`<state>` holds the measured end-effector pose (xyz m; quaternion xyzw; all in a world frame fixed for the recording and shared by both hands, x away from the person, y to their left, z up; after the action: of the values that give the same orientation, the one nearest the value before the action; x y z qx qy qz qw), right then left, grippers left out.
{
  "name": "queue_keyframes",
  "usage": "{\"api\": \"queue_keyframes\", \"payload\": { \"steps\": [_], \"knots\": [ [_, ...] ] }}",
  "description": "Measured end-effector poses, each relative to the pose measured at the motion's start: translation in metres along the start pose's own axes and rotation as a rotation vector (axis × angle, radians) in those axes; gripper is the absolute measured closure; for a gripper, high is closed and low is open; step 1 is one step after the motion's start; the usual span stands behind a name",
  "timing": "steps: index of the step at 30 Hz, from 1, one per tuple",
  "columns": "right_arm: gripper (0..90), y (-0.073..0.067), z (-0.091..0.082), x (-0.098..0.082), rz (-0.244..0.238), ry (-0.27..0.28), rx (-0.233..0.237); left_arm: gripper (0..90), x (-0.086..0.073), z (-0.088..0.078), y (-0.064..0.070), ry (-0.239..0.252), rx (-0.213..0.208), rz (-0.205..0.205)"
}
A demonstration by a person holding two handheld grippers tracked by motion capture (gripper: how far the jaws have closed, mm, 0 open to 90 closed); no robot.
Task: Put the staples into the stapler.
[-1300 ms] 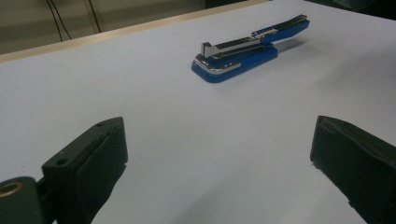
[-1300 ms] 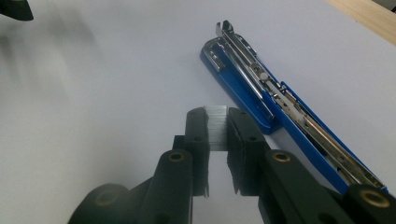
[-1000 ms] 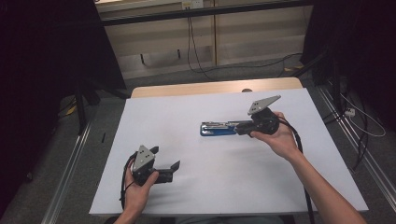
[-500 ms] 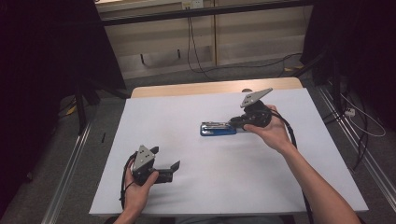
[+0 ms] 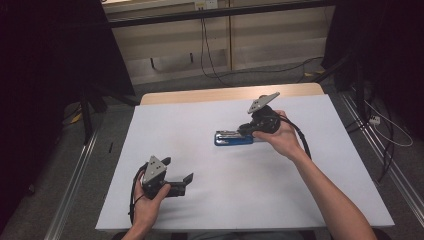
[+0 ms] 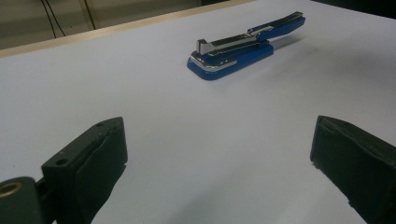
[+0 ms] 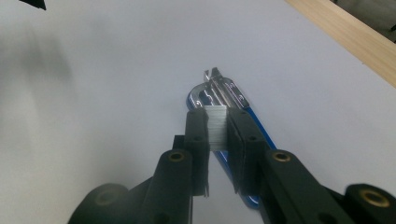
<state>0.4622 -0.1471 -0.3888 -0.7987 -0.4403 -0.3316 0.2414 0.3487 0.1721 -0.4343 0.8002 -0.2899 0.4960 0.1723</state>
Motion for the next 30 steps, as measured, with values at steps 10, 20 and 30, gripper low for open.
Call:
{"api": "queue_keyframes", "payload": {
  "steps": [10,20,30],
  "knots": [
    [79.3,0.002,0.018,0.005,-0.006,-0.028,0.008,4.1,0.0,0.0,0.0,0.0,-0.003,0.0],
    [79.2,0.007,0.03,0.011,-0.03,-0.044,0.003,4.1,0.001,0.0,-0.001,0.008,-0.001,-0.002],
    [79.2,0.01,0.042,0.016,-0.042,-0.052,0.017,4.1,0.001,0.0,-0.001,0.008,-0.007,0.002]
  ]
}}
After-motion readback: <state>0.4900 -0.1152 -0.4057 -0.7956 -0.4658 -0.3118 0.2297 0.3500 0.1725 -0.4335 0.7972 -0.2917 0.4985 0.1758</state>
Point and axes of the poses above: each handheld gripper's, and its own axes: z roughly forward along the jaws, x roughly out of its top, y roughly to its right, the point moved 3 cm from there along z, roughly forward along the jaws, and after that the axes turned 4 degrees about x, right-handed, at the moved point
